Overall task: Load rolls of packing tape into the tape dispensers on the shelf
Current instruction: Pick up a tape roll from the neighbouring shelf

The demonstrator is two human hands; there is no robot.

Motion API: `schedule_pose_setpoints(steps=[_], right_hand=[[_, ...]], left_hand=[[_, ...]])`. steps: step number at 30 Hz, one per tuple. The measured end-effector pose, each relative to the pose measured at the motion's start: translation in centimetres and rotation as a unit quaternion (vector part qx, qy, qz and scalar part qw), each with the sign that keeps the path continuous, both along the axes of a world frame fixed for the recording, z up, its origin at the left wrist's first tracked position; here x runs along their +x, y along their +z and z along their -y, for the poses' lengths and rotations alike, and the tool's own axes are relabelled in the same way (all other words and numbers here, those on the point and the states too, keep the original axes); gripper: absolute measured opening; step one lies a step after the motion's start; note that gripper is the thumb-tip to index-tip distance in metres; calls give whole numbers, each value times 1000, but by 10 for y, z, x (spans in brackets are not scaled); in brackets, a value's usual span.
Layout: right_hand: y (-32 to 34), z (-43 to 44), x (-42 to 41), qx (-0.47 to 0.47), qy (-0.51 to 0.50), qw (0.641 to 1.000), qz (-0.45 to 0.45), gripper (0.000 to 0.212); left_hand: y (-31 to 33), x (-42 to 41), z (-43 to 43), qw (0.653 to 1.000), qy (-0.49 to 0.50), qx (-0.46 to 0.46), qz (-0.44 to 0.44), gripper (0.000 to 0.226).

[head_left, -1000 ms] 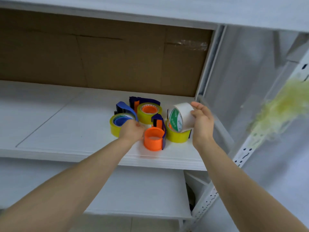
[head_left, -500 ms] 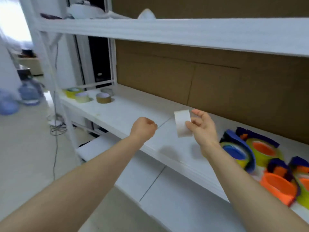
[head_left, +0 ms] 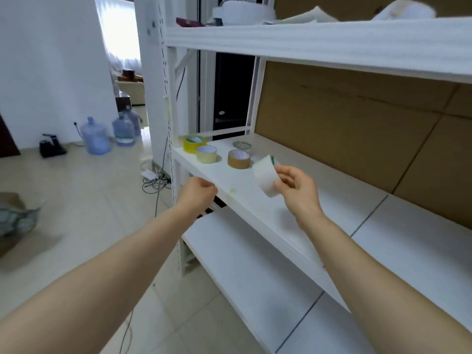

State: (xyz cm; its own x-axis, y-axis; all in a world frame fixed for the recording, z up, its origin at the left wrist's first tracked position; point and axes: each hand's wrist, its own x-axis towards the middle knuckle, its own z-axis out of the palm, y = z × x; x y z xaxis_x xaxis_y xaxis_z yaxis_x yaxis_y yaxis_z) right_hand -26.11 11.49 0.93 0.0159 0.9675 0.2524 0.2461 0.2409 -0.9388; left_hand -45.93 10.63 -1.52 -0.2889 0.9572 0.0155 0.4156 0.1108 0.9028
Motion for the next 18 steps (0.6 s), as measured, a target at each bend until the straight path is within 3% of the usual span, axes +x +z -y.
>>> schedule_pose_setpoints(steps=[12,15,18], right_hand=[[-1,-245,-123,15,27,999,23,32],[-5,-298,-157,25,18,997,77,34],[-13,-346,-180,24,6,989,144,35]], left_hand=[[3,-125,-185,997,63,-16,-49,16],[-2,-161,-219,995,76,-38,-61,30],[-8,-192,-263,994,27,-22,-103,36]])
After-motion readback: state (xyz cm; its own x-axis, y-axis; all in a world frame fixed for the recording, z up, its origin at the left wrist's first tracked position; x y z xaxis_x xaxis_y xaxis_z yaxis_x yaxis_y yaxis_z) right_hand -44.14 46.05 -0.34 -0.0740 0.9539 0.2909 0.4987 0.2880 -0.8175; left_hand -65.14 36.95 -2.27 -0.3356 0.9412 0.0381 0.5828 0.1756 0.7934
